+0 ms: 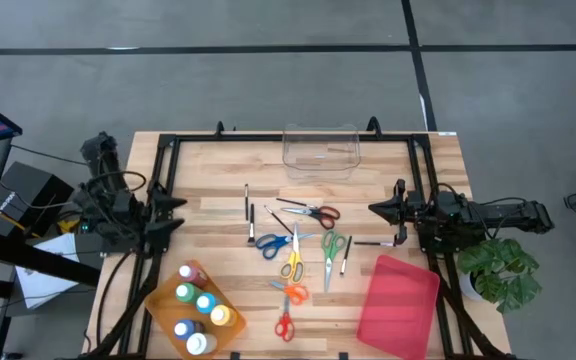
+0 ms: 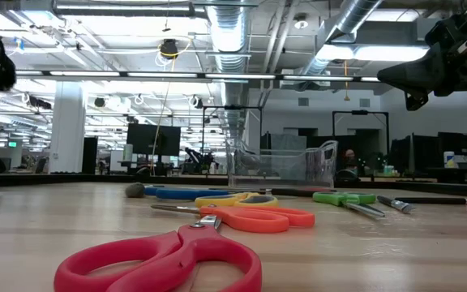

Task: Pick & Place Paint Supplies
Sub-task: Put the eyeshadow brush into the transparent bin

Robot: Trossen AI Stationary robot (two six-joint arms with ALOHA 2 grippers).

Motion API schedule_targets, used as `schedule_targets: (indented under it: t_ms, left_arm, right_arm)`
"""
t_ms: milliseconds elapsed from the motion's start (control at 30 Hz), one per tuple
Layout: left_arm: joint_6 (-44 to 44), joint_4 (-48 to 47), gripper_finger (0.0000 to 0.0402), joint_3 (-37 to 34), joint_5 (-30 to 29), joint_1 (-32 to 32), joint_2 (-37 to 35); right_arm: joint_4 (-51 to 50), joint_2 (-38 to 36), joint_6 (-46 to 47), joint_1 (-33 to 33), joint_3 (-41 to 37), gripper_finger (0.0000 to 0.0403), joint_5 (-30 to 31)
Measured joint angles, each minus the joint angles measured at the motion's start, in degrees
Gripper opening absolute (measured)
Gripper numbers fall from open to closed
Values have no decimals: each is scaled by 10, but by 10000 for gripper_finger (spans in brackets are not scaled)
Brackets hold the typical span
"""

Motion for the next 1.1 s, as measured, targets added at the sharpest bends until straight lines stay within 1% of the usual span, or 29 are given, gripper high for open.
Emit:
schedule_targets:
  t_ms: [100, 200, 367, 500, 633, 667, 733, 800, 900, 967, 1033, 1100]
  left_arm:
    - [27, 0, 228, 39, -26, 45, 49]
    - [34, -2, 228, 80, -69, 100, 103]
    - [37, -51, 228, 144, -134, 180, 181]
    - [34, -88, 228, 193, -139, 226, 237]
    - [33, -119, 228, 239, -130, 249, 273]
    - [32, -126, 228, 247, -115, 255, 280]
    - [29, -145, 228, 262, -60, 266, 286]
    - [-3, -173, 228, 276, 29, 281, 287]
    - [-98, -254, 228, 301, 172, 325, 287]
    - [-169, -318, 228, 316, 253, 369, 289]
    - [-231, -370, 228, 325, 316, 421, 299]
    - [-276, -411, 228, 327, 361, 467, 312]
  right_arm:
    - [0, 0, 0, 0, 0, 8, 0]
    - [0, 0, 0, 0, 0, 8, 0]
    - [0, 0, 0, 0, 0, 8, 0]
    - [0, 0, 0, 0, 0, 8, 0]
    - [0, 0, 0, 0, 0, 8, 0]
    - [0, 0, 0, 0, 0, 8, 0]
    - [0, 0, 0, 0, 0, 8, 0]
    - [0, 0, 0, 0, 0, 8, 0]
    - [0, 0, 0, 0, 0, 8, 0]
    - [0, 0, 0, 0, 0, 8, 0]
    - [0, 0, 0, 0, 0, 8, 0]
    - [0, 0, 0, 0, 0, 8, 0]
